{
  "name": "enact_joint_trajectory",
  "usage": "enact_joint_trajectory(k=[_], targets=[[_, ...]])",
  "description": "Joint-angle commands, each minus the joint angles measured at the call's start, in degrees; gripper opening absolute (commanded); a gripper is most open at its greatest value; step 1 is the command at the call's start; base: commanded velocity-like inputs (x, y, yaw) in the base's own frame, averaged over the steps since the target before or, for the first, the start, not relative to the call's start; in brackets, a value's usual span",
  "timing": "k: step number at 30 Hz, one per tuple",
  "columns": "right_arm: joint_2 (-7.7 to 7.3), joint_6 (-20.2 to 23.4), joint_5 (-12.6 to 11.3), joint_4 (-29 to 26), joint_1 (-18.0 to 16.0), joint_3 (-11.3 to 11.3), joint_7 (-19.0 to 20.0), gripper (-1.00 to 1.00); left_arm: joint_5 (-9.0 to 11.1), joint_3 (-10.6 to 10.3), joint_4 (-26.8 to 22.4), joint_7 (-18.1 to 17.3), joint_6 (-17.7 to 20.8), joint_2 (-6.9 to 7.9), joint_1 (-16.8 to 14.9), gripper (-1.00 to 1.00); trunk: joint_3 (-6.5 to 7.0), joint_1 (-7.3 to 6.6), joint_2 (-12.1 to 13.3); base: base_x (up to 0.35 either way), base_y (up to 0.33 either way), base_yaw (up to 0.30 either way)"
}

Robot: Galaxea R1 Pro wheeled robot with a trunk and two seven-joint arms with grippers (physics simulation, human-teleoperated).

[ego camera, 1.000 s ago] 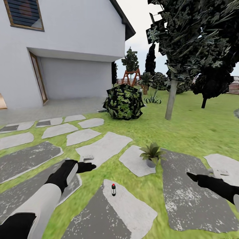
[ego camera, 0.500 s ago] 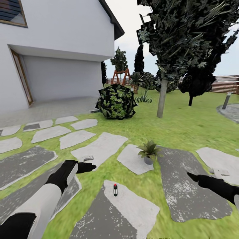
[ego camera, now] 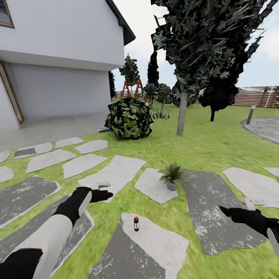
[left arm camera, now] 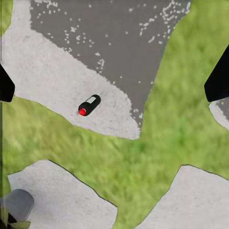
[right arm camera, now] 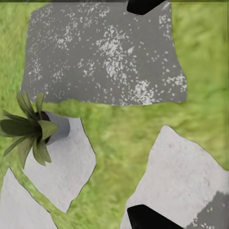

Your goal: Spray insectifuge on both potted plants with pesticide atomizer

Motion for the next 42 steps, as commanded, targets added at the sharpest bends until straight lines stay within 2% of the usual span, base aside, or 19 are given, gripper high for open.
enact_joint_trajectory(k=[1, 15, 21, 33, 42], targets=[[0.0, 0.35, -0.3, -0.04, -0.06, -0.02, 0.06, 1.0, 0.57, -0.12, -0.09, 0.12, 0.35, 0.03, -0.01, 1.0, -0.06, -0.01, -0.03, 0.013, 0.026, -0.208], [0.01, 0.35, -0.28, -0.04, -0.09, 0.05, 0.14, 1.0, 0.57, -0.12, -0.09, 0.12, 0.34, -0.09, 0.07, 1.0, -0.06, -0.01, -0.03, 0.003, 0.019, -0.26], [0.01, 0.35, -0.46, -0.04, -0.04, 0.0, 0.23, 1.0, 0.57, -0.12, -0.09, 0.12, 0.34, -0.08, 0.08, 1.0, -0.06, -0.01, -0.03, 0.0, 0.237, -0.231], [0.09, 0.35, -0.29, -0.04, 0.0, 0.11, 0.03, 1.0, 0.57, -0.12, -0.09, 0.12, 0.34, 0.06, 0.08, 1.0, -0.06, -0.01, -0.03, 0.0, 0.296, -0.057], [0.1, 0.35, -0.28, -0.04, 0.0, 0.1, -0.01, 1.0, 0.57, -0.15, -0.09, 0.12, 0.34, 0.0, 0.12, 1.0, -0.06, -0.01, -0.03, 0.0, 0.285, -0.235]])
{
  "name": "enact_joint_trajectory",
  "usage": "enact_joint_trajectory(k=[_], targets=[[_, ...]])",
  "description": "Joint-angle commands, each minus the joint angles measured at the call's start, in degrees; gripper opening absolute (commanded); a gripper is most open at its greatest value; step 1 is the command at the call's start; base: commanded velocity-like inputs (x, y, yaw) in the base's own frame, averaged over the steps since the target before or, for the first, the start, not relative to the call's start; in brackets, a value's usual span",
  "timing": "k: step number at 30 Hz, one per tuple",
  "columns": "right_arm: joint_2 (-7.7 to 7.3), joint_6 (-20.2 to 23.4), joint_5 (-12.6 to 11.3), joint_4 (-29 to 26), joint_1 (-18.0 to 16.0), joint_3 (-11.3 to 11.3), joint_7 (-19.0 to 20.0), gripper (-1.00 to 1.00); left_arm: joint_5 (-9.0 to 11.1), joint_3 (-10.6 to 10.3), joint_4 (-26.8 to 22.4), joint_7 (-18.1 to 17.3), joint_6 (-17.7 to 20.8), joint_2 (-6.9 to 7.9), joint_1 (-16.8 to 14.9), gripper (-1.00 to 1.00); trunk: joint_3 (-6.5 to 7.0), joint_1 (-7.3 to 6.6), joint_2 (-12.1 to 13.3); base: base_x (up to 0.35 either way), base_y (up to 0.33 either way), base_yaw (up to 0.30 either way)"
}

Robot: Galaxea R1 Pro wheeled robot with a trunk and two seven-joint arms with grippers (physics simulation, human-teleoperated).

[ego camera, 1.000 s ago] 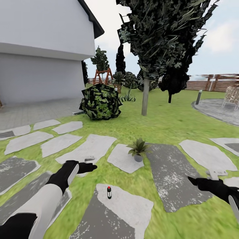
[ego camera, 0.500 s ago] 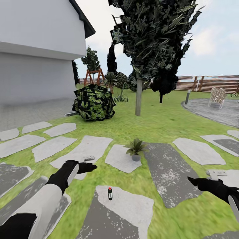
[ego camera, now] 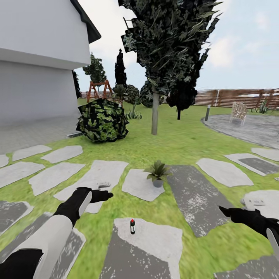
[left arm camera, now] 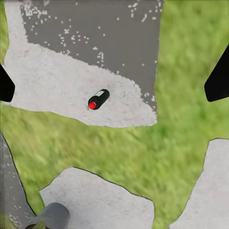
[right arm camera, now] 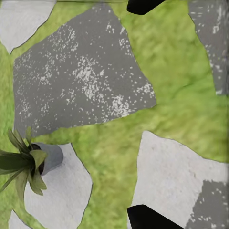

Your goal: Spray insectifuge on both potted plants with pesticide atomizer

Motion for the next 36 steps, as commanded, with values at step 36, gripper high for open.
enact_joint_trajectory(k=[36], targets=[[0.0, 0.38, -0.31, -0.05, -0.07, -0.14, -0.28, 1.0, 0.44, -0.41, -0.53, 0.17, 0.15, 0.65, 0.33, 1.0, -0.06, -0.01, -0.03, 0.0, 0.06, -0.273]])
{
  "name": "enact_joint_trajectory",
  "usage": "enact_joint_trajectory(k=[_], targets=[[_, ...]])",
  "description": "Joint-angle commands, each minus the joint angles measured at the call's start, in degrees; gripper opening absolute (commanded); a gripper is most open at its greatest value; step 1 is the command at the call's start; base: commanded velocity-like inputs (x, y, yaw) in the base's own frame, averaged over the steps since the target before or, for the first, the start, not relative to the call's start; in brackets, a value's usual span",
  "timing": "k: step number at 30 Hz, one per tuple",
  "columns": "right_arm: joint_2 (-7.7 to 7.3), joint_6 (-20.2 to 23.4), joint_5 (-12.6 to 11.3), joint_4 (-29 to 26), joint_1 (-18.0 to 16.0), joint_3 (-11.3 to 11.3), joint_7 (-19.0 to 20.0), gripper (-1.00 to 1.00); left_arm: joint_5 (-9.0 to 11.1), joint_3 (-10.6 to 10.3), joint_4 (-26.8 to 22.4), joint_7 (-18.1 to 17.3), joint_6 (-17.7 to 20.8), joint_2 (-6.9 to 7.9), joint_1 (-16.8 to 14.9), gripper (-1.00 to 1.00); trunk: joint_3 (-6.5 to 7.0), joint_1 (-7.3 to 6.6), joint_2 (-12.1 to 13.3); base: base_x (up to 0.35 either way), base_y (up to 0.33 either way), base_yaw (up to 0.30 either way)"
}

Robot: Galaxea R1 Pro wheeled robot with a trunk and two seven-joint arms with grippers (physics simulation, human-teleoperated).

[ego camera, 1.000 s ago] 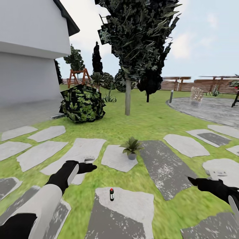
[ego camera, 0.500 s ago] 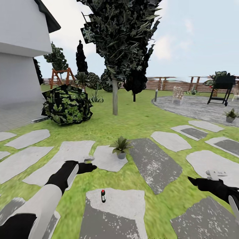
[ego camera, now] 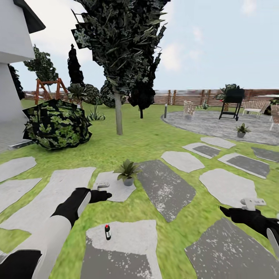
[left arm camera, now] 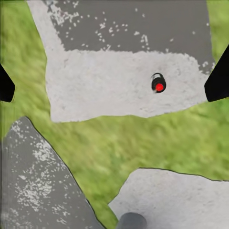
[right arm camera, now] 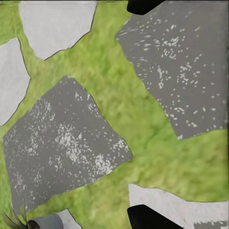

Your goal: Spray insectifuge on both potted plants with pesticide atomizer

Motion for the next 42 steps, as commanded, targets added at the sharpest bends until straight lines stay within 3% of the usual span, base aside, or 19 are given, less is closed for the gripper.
enact_joint_trajectory(k=[1, 9, 22, 33, 42], targets=[[0.01, 0.35, -0.3, -0.03, -0.06, -0.03, 0.06, 1.0, 0.59, -0.33, -0.1, 0.14, 0.32, 0.07, 0.01, 1.0, -0.06, -0.01, -0.03, 0.0, 0.0, -0.274], [0.01, 0.35, -0.3, -0.04, -0.06, -0.04, 0.21, 1.0, 0.62, -1.31, -0.11, 0.27, -0.74, 0.0, 0.15, 1.0, -0.96, 1.09, -2.03, 0.0, 0.0, -0.16], [0.01, 0.35, -0.35, -0.09, -0.2, 0.04, 0.53, 1.0, 0.51, -1.4, 0.65, 0.91, -8.66, -0.13, 1.26, 1.0, -3.85, 3.94, -7.25, 0.0, 0.0, -0.015], [0.01, 0.35, -0.33, -0.11, -0.24, 3.34, 0.25, 1.0, 0.68, -0.78, 0.85, 1.11, -13.12, 1.99, 3.81, 1.0, -6.78, 6.36, -11.66, 0.0, 0.0, 0.0], [0.01, 0.35, -0.38, -0.12, -0.17, 3.72, 0.39, 1.0, 0.9, -0.55, 0.81, 1.12, -14.59, 2.59, 4.43, 1.0, -7.47, 6.36, -11.66, 0.0, 0.0, 0.0]])
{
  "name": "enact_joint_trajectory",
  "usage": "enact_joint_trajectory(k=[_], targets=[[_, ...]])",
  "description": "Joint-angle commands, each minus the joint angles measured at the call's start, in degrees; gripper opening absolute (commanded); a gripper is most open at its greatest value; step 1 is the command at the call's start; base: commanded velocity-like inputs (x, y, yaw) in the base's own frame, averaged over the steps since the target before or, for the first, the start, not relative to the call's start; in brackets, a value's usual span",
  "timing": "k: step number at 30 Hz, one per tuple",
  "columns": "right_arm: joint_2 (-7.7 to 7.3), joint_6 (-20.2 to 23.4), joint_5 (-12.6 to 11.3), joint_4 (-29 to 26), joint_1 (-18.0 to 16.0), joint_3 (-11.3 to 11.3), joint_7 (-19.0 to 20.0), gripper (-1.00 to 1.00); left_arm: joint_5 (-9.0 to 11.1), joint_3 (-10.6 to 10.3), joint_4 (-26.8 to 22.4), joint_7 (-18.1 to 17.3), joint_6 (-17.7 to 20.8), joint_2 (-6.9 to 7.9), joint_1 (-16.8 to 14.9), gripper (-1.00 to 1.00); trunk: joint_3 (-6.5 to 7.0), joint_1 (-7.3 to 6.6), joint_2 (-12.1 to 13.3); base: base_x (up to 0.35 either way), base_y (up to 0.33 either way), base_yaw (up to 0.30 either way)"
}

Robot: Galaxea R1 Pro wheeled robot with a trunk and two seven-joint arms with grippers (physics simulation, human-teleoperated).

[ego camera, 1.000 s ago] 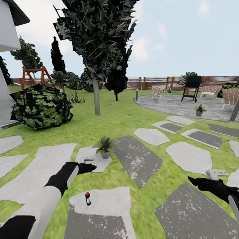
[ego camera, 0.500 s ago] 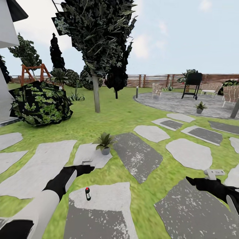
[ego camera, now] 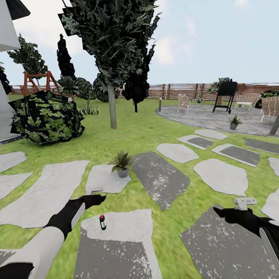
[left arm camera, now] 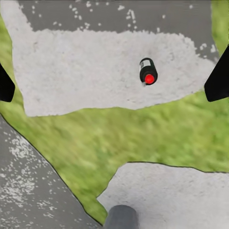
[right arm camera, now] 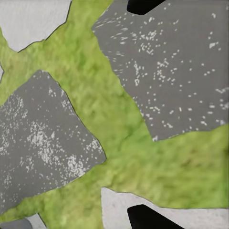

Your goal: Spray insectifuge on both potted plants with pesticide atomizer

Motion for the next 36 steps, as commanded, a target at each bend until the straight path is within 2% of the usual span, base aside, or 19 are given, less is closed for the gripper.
enact_joint_trajectory(k=[1, 9, 10, 11, 14, 19, 24, 36], targets=[[0.0, 0.35, -0.32, -0.05, -0.04, -0.06, 0.05, 1.0, 0.59, -0.17, -0.08, 0.05, -0.07, 0.08, 0.03, 1.0, -0.09, -0.01, -0.03, 0.0, 0.0, 0.0], [0.0, 0.35, -0.38, -0.05, -0.09, -0.06, -0.01, 1.0, 1.05, 0.09, -0.05, 0.06, -3.04, 1.4, 1.12, 1.0, -0.24, -0.01, -0.03, 0.0, 0.0, 0.0], [0.0, 0.35, -0.39, -0.05, -0.09, -0.04, -0.05, 1.0, 1.08, 0.3, -0.04, 0.06, -3.36, 1.51, 1.34, 1.0, -0.27, -0.01, -0.03, 0.0, 0.0, 0.0], [0.0, 0.35, -0.4, -0.05, -0.1, -0.01, -0.1, 1.0, 1.1, 1.64, -0.04, 0.06, -4.34, 1.77, 1.92, 1.0, -0.33, -0.01, -0.03, 0.0, 0.0, 0.0], [0.0, 0.35, -0.41, -0.05, -0.11, 0.01, -0.06, 1.0, 1.09, 3.71, -0.04, 0.01, -5.04, 1.93, 2.34, 1.0, -1.16, 0.26, -0.45, 0.0, 0.0, 0.0], [0.0, 0.35, -0.42, -0.05, -0.1, 0.03, -0.04, 1.0, 1.04, 4.93, -0.04, -0.02, -5.64, 1.96, 2.58, 1.0, -2.67, 0.39, -0.52, 0.0, 0.0, 0.0], [0.0, 0.35, -0.42, -0.05, -0.08, 0.03, -0.04, 1.0, 1.02, 5.32, -0.04, 0.02, -7.55, 2.09, 2.92, 1.0, -4.2, 0.52, -0.59, 0.0, 0.0, 0.0], [0.0, 0.35, -0.42, -0.05, -0.03, 0.03, -0.04, 1.0, 1.1, 5.34, -0.04, 0.04, -8.77, 2.65, 3.25, 1.0, -7.89, 0.83, -0.75, 0.0, 0.0, 0.0]])
